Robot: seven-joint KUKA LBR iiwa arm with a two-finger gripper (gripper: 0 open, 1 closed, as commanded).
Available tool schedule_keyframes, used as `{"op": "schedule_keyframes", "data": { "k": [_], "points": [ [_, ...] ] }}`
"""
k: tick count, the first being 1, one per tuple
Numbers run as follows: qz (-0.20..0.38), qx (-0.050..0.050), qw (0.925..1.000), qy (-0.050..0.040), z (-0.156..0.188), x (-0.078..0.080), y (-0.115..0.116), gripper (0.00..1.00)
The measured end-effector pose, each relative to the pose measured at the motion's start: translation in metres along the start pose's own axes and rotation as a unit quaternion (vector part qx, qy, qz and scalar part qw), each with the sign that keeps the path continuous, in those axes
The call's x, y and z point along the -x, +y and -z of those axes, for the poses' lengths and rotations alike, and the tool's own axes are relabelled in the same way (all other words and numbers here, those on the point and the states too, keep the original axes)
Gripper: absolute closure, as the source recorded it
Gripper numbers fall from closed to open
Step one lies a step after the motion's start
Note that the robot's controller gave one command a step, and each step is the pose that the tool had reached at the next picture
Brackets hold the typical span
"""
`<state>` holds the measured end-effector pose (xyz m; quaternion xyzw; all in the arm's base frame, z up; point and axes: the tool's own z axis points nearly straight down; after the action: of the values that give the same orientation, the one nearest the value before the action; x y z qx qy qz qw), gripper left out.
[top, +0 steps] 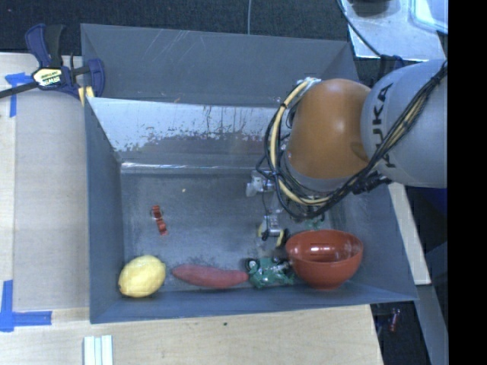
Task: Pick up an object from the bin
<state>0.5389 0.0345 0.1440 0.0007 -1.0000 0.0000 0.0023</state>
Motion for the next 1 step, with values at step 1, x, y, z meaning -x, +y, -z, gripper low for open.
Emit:
{"op": "schedule_keyframes", "data": {
  "k": [1],
  "points": [
    [-0.001,0.0,1.0,-0.0039,0.0038,0.002,0.0,0.0]
  ]
}}
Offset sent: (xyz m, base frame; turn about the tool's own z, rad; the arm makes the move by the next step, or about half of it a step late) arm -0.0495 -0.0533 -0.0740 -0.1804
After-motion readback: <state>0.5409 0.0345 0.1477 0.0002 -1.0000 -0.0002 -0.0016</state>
